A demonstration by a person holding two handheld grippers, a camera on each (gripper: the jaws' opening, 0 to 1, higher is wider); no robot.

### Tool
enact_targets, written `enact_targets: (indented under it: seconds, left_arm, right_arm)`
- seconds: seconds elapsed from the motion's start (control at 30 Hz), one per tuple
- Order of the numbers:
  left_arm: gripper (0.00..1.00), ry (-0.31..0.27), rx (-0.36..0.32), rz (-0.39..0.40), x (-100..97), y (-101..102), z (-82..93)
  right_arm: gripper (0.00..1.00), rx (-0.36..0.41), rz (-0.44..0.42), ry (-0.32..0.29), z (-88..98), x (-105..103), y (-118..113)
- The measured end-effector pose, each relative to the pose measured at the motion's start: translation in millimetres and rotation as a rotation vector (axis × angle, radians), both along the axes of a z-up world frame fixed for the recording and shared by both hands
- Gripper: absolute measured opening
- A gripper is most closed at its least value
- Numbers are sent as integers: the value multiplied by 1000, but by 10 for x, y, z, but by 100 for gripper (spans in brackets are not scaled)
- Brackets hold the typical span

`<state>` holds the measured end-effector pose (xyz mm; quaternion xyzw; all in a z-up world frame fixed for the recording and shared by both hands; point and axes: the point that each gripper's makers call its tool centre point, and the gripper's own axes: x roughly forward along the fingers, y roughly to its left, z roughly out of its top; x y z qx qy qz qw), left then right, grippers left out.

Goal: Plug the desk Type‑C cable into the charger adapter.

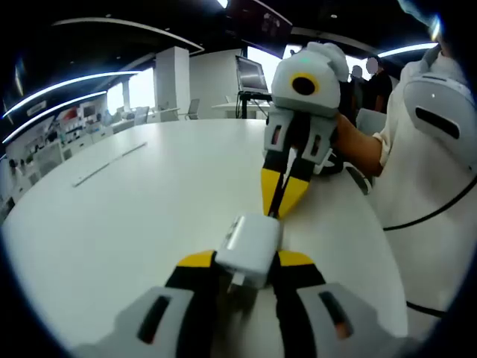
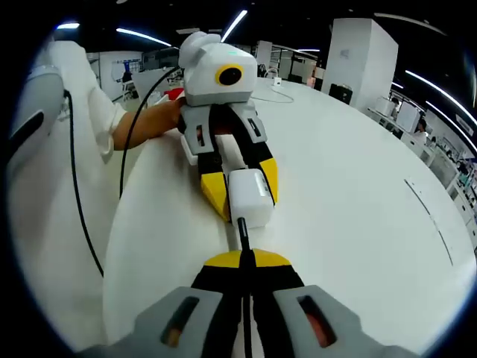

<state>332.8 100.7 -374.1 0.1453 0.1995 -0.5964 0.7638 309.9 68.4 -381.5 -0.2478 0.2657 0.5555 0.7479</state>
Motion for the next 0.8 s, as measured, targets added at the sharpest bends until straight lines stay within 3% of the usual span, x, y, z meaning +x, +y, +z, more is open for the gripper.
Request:
enact_targets:
  seconds: [0.8]
  left_arm:
    - [29,-27,-19,-13,4,7,-9]
  right_arm:
    - [3,68,34,32,44,-39,16]
